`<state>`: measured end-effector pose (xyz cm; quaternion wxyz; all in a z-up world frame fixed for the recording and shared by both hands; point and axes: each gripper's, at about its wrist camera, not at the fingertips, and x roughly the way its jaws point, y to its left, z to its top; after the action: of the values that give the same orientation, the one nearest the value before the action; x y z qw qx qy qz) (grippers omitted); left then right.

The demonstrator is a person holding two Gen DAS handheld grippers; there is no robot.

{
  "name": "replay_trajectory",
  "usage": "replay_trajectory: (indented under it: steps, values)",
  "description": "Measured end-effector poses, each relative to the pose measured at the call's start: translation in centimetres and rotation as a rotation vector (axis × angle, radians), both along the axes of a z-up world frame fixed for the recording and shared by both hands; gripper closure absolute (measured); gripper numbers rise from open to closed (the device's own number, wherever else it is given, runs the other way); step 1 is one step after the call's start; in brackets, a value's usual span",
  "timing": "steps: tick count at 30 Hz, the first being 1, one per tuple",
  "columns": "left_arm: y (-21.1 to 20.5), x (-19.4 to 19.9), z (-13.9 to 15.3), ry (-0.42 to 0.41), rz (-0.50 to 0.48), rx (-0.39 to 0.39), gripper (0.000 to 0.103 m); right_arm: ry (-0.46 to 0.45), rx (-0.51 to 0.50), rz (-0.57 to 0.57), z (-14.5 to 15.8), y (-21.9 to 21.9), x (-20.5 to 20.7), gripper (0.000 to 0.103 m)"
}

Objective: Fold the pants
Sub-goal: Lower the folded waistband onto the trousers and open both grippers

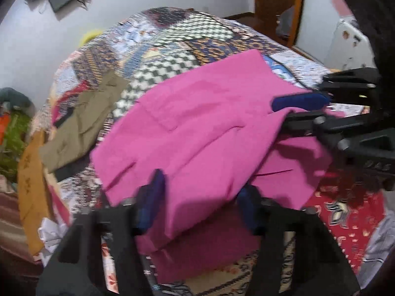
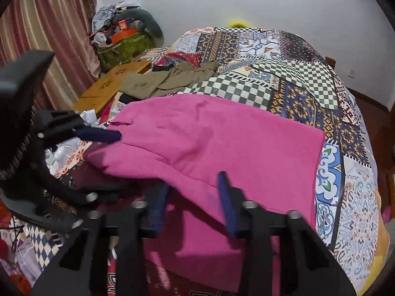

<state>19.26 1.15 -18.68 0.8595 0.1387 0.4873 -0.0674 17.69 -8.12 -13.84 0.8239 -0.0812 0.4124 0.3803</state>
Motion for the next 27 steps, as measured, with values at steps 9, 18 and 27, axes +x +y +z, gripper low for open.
replay_trajectory:
  steps: [9, 18, 27]
  values:
    - [-0.5, -1.1, 4.6, -0.12, 0.002, -0.012, 0.09, -0.1, 0.03, 0.019, 2.1, -0.7, -2.3, 0.094]
    - [-2.2, -3.5, 4.0, -0.069, -0.052, -0.051, 0.09, -0.087, 0.055, -0.007, 2.8, -2.9, -3.6, 0.094]
    - [-1.8, -5.3, 1.5, -0.025, -0.018, -0.1, 0.09, -0.016, 0.024, 0.003, 0.5, -3.2, -4.9, 0.094]
